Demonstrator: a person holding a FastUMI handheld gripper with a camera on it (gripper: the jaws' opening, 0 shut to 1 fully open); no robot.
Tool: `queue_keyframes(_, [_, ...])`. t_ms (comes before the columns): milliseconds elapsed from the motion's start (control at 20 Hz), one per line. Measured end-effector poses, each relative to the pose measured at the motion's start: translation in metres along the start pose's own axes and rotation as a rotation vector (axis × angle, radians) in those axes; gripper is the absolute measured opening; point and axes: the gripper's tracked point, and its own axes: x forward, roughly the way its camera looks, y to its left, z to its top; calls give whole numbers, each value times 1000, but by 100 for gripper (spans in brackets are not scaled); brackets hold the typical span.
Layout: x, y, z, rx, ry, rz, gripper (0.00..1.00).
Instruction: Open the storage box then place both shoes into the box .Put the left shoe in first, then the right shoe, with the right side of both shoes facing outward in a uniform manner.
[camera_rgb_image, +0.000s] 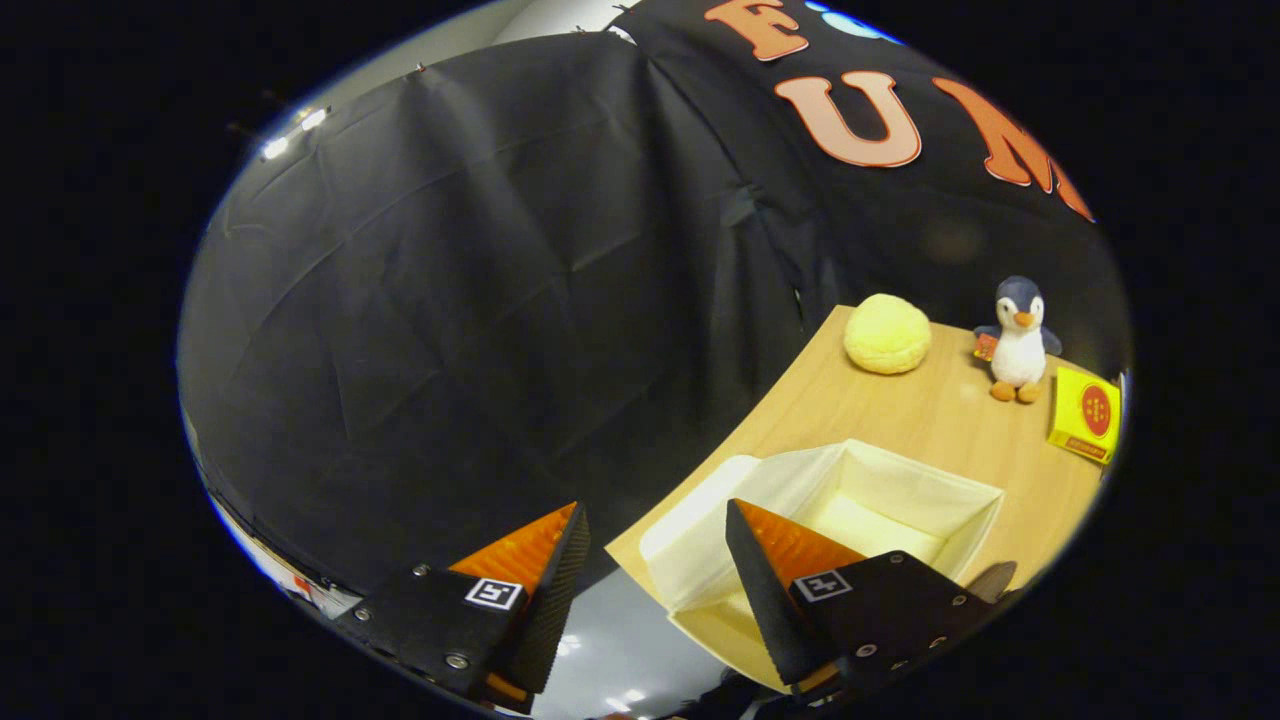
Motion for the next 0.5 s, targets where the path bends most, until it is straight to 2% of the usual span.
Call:
queue_keyframes(150, [-35,-43,-12,-13,-66,-76,89])
queue_keyframes(500, [-96,-156,-59,-22,-98,-317,89])
